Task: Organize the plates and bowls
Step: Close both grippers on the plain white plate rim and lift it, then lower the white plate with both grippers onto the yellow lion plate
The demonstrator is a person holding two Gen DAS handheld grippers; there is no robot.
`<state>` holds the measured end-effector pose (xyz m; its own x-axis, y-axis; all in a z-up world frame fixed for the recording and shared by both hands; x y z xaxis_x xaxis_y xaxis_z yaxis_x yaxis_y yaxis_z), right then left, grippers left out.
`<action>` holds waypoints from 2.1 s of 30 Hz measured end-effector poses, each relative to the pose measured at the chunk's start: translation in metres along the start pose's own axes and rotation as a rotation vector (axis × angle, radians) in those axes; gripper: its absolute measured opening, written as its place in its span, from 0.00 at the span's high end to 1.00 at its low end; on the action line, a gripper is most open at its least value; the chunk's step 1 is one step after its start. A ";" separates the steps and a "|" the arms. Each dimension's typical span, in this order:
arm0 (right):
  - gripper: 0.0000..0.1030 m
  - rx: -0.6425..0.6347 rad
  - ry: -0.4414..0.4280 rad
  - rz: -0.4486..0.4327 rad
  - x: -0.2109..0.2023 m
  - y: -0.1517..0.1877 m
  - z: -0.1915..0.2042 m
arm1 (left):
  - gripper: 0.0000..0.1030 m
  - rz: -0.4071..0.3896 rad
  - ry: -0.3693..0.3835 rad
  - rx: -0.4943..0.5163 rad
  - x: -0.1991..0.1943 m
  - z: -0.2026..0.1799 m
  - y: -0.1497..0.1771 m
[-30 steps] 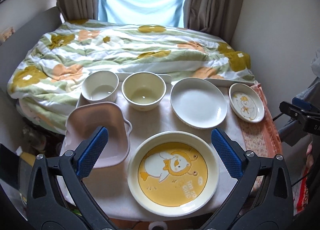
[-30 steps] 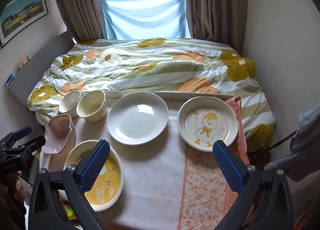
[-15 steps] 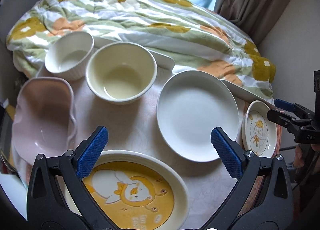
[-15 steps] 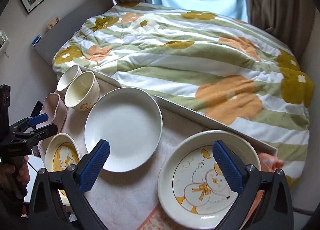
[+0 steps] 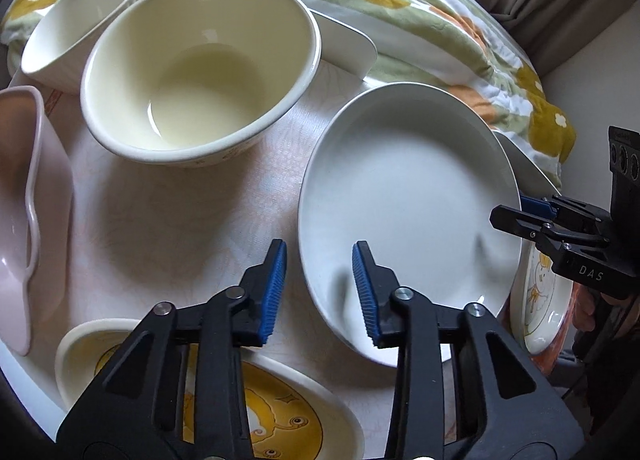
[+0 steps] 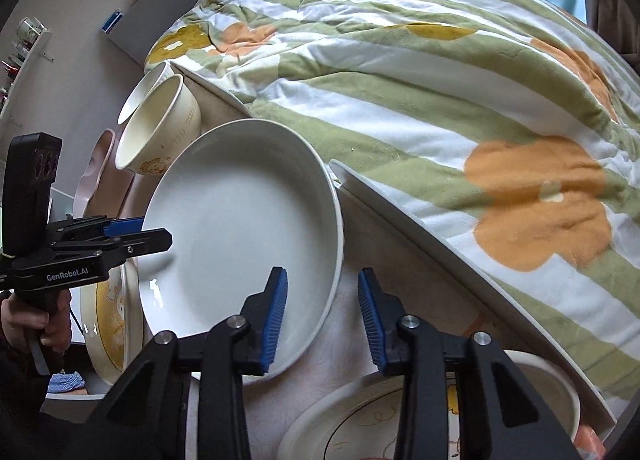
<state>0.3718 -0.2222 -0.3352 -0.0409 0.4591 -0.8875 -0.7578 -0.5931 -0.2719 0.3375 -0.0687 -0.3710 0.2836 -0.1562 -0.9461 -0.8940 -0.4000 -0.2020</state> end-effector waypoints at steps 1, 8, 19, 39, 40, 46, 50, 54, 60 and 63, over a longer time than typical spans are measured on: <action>0.72 -0.005 -0.001 0.006 0.002 0.000 -0.001 | 0.76 0.002 0.003 -0.002 0.002 0.000 0.000; 0.86 -0.025 -0.004 0.003 0.006 0.002 -0.001 | 0.83 -0.005 -0.021 -0.001 0.004 -0.002 0.000; 0.86 -0.024 0.006 -0.028 -0.003 0.005 0.004 | 0.83 -0.041 -0.078 0.033 -0.013 -0.009 0.003; 0.86 0.004 0.063 -0.146 -0.069 0.019 0.067 | 0.83 -0.178 -0.020 0.112 -0.118 -0.001 0.027; 0.86 0.010 0.067 -0.154 -0.071 0.022 0.075 | 0.83 -0.183 -0.017 0.124 -0.124 0.003 0.031; 0.86 0.084 0.098 -0.198 -0.075 0.046 0.126 | 0.83 -0.183 -0.002 0.215 -0.151 0.040 0.051; 0.86 0.168 0.112 -0.213 -0.061 0.068 0.160 | 0.83 -0.153 0.012 0.277 -0.157 0.071 0.068; 0.86 0.249 0.123 -0.225 -0.042 0.088 0.190 | 0.83 -0.117 0.021 0.335 -0.150 0.099 0.085; 0.86 0.380 0.147 -0.266 -0.016 0.112 0.211 | 0.83 -0.069 0.041 0.396 -0.132 0.125 0.101; 0.86 0.419 0.187 -0.277 -0.007 0.116 0.215 | 0.83 -0.053 0.053 0.403 -0.120 0.130 0.104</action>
<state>0.1445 -0.1522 -0.2805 0.2854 0.4130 -0.8649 -0.9203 -0.1338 -0.3676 0.1654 0.0259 -0.3111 0.3414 -0.1951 -0.9194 -0.9389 -0.0246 -0.3434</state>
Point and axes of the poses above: each gripper's, at about its wrist camera, not at the fingertips, and x roughly the way its jaws point, z to its left, y to its underside, the point moved 7 cm from there along x, roughly the way its jaws point, and after that the axes turned 1 degree about -y, right-handed, at the moved point
